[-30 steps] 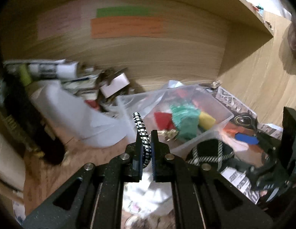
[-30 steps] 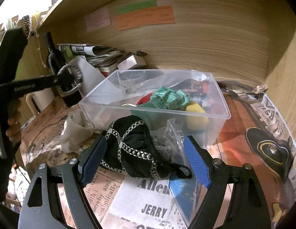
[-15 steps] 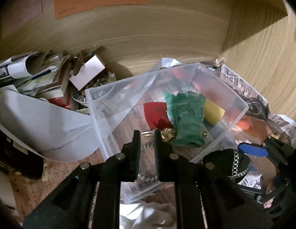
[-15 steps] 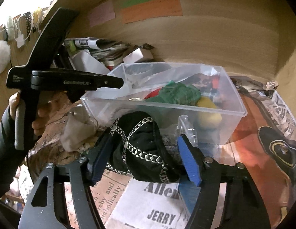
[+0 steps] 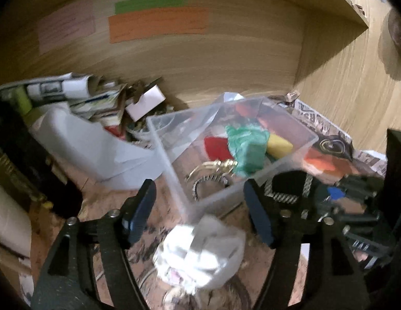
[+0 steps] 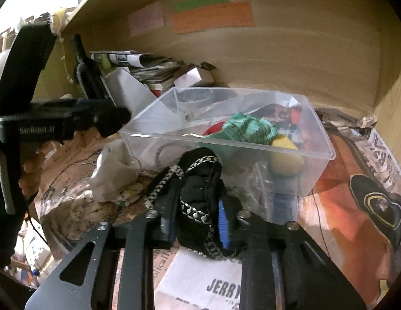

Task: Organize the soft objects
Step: 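Carry the beanie into the box with the right tool while the left tool places the white sock there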

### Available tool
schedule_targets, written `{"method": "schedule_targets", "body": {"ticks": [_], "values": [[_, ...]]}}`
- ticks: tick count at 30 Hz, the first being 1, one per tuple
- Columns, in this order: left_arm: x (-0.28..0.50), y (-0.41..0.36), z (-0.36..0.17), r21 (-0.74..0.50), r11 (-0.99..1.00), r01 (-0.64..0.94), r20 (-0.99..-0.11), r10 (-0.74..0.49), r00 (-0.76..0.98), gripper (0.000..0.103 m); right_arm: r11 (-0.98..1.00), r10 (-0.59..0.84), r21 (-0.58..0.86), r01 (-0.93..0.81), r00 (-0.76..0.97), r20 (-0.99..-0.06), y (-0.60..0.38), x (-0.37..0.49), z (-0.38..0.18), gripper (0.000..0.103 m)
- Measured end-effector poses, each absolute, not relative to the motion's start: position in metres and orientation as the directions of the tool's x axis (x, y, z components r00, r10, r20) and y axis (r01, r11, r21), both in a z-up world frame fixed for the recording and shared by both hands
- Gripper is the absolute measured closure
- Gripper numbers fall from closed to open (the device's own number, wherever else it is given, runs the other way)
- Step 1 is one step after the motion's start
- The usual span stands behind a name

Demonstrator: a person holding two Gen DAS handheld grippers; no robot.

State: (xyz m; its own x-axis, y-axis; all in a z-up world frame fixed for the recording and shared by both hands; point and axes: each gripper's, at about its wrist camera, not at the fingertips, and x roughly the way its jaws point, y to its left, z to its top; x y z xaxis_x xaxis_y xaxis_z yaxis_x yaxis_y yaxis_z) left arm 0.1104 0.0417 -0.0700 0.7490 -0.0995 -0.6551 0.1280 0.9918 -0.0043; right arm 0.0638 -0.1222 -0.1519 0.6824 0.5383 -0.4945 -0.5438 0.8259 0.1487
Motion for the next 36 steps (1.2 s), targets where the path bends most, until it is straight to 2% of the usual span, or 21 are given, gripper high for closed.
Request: {"method": "schedule_targets", "body": {"ticks": [1,5,13,14,19,21,23,27,36], "values": [[0.105,0.045,-0.073,-0.011,0.992,0.122,-0.658,-0.099,0.746,0.03,0.826,0.539,0.145,-0.545,0.686,-0.489,-0.123,0.061,-0.15,0.083],[0.092,0.054,-0.087,-0.068,0.991,0.117,-0.677,-0.132,0.724,0.013,0.826,0.544,0.152,-0.542,0.699,-0.465,-0.126,0.054,-0.142,0.086],[0.09,0.047,-0.127,-0.088,0.99,0.106,-0.738,-0.136,0.661,0.012,0.835,0.54,0.151,-0.529,0.736,-0.409,-0.133,0.04,-0.124,0.087],[0.09,0.046,-0.129,-0.083,0.992,0.098,-0.735,-0.127,0.666,0.015,0.837,0.537,0.15,-0.525,0.741,-0.404,-0.135,0.039,-0.123,0.087],[0.086,0.046,-0.129,-0.109,0.987,0.114,-0.716,-0.158,0.68,0.049,0.844,0.531,0.157,-0.513,0.758,-0.378,-0.142,0.037,-0.113,0.087],[0.084,0.046,-0.126,-0.109,0.986,0.127,-0.712,-0.166,0.682,0.069,0.845,0.53,0.159,-0.51,0.766,-0.364,-0.144,0.036,-0.109,0.087],[0.079,0.046,-0.12,-0.102,0.986,0.13,-0.701,-0.164,0.694,0.078,0.848,0.528,0.159,-0.506,0.775,-0.346,-0.146,0.036,-0.104,0.087],[0.066,0.047,-0.106,-0.085,0.988,0.132,-0.671,-0.155,0.725,0.084,0.852,0.523,0.159,-0.499,0.79,-0.32,-0.149,0.034,-0.098,0.087],[0.043,0.048,-0.057,-0.074,0.989,0.127,-0.56,-0.146,0.816,0.085,0.861,0.508,0.153,-0.485,0.828,-0.235,-0.161,0.037,-0.075,0.087]]}}
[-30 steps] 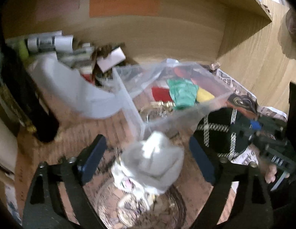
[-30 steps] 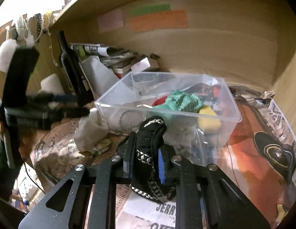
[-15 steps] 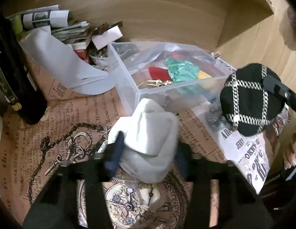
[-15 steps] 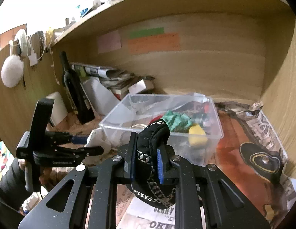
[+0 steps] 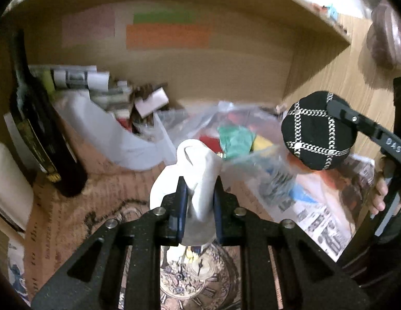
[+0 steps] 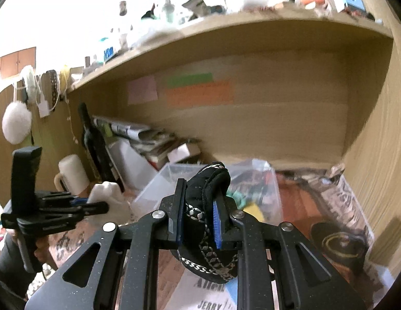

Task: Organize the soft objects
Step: 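Carry the beanie into the box with the right tool while the left tool places the white sock there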

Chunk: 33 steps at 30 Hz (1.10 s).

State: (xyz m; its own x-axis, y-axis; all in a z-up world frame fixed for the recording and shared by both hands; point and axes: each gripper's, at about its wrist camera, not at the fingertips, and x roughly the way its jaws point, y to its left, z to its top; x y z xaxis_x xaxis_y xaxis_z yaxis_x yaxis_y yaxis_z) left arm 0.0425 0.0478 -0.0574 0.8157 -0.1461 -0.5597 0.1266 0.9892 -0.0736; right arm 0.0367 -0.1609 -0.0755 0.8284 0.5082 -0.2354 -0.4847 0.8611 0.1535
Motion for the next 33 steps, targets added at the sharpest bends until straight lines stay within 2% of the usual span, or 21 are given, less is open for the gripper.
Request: {"method": "schedule_targets", "body": {"ticks": [9,14,22,33], "values": [[0.054,0.04,-0.025,-0.038,0.991,0.13,-0.475,-0.133,0.87,0.085,0.87,0.493,0.134,-0.475,0.849,-0.191,-0.163,0.054,-0.061,0.087],[0.077,0.037,-0.023,-0.048,0.99,0.13,-0.469,-0.137,0.872,0.085,0.869,0.494,0.129,-0.478,0.847,-0.196,-0.157,0.072,-0.06,0.087],[0.129,0.038,-0.045,-0.09,0.988,0.127,-0.541,-0.155,0.826,0.085,0.859,0.512,0.128,-0.496,0.825,-0.238,-0.138,0.104,-0.066,0.087],[0.183,0.027,-0.081,-0.095,0.985,0.142,-0.65,-0.17,0.74,0.085,0.842,0.528,0.124,-0.524,0.757,-0.384,-0.111,0.148,-0.093,0.087]]}}
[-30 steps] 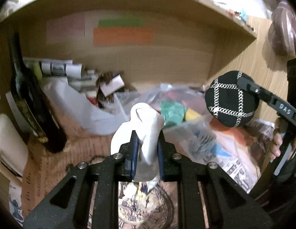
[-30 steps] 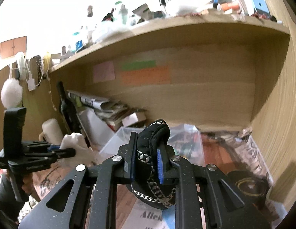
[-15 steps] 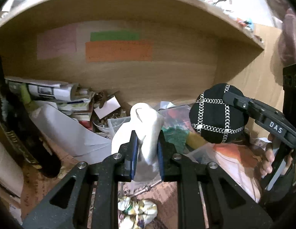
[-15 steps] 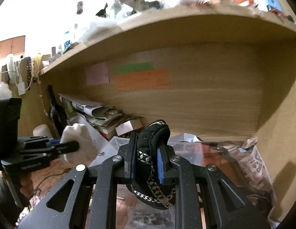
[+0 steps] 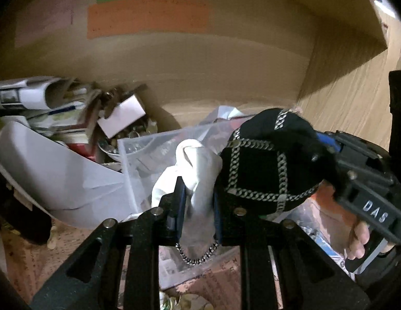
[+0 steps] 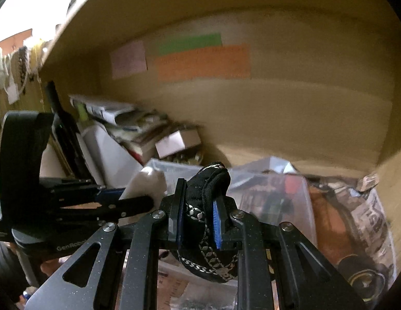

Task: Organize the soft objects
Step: 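Carry the beanie into the box with the right tool while the left tool places the white sock there, then grasp the floral scarf with the left tool while the right tool grasps the silver mesh bag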

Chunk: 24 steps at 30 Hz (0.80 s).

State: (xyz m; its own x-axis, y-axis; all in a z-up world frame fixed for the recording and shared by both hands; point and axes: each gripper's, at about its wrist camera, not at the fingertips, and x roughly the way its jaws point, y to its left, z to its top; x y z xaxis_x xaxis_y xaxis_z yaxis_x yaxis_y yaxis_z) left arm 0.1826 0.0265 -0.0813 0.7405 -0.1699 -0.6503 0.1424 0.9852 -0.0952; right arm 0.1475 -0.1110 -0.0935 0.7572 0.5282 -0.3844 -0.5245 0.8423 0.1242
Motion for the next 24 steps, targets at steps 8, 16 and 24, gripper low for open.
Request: {"method": "schedule_targets", "body": {"ticks": [8,16,24], "values": [[0.2,0.026,-0.102,-0.116,0.984,0.137,-0.702,-0.179,0.689,0.065,0.873,0.458,0.099,-0.478,0.733,-0.503,-0.114,0.165,-0.113,0.085],[0.188,0.028,-0.09,-0.127,0.982,0.142,-0.673,-0.19,0.715,0.047,0.904,0.384,0.037,-0.426,0.771,-0.508,-0.124,0.157,-0.115,0.04],[0.152,0.027,-0.061,-0.079,0.986,0.144,-0.59,-0.163,0.791,0.031,0.914,0.375,0.016,-0.406,0.827,-0.419,-0.138,0.126,-0.093,0.023]]}}
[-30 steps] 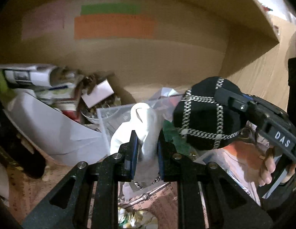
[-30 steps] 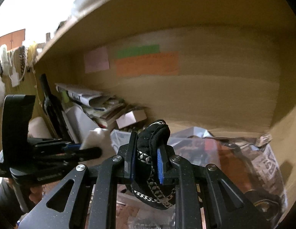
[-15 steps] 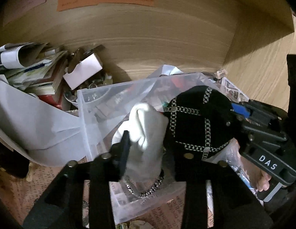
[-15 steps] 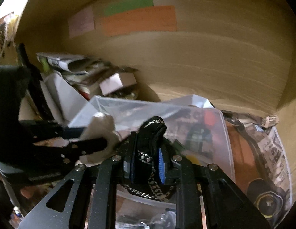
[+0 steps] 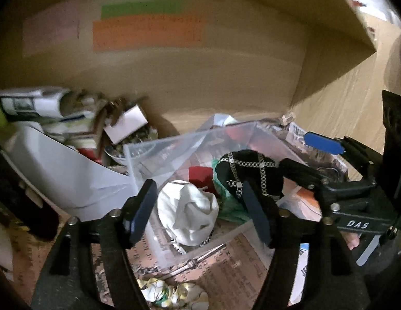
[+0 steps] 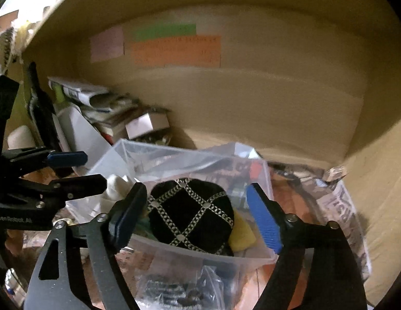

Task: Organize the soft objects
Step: 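Grasp the floral scarf with the left tool while the right tool grasps the silver mesh bag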

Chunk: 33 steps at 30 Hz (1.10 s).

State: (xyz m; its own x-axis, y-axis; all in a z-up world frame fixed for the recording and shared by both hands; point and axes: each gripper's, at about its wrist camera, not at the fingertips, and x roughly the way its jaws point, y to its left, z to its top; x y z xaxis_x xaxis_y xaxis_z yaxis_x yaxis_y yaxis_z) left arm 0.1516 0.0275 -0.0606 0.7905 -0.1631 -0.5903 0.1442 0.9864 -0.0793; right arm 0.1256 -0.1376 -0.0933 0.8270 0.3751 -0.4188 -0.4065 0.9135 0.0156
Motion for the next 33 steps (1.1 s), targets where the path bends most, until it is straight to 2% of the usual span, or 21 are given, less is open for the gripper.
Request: {"method": "schedule_targets", "body": {"ticks": [1,6,12,30,33], "values": [[0.149,0.028,-0.058,-0.075,0.987,0.142,-0.582,-0.159,0.797,0.03,0.913,0.379,0.017,-0.407,0.833,-0.403,-0.14,0.12,-0.09,0.02],[0.123,0.038,-0.049,-0.07,0.992,0.105,-0.549,-0.126,0.827,0.006,0.908,0.399,0.03,-0.417,0.842,-0.364,-0.147,0.098,-0.084,0.018],[0.103,0.05,-0.06,-0.048,0.997,0.059,-0.574,-0.076,0.815,0.004,0.904,0.411,0.05,-0.425,0.829,-0.378,-0.152,0.08,-0.095,0.017],[0.098,0.061,-0.155,-0.072,0.997,0.018,-0.776,-0.067,0.627,0.003,0.892,0.404,0.09,-0.444,0.688,-0.603,-0.142,0.093,-0.174,0.017],[0.1,0.061,-0.165,-0.08,0.997,0.017,-0.784,-0.073,0.616,0.003,0.886,0.414,0.103,-0.453,0.667,-0.619,-0.142,0.096,-0.179,0.021]]}}
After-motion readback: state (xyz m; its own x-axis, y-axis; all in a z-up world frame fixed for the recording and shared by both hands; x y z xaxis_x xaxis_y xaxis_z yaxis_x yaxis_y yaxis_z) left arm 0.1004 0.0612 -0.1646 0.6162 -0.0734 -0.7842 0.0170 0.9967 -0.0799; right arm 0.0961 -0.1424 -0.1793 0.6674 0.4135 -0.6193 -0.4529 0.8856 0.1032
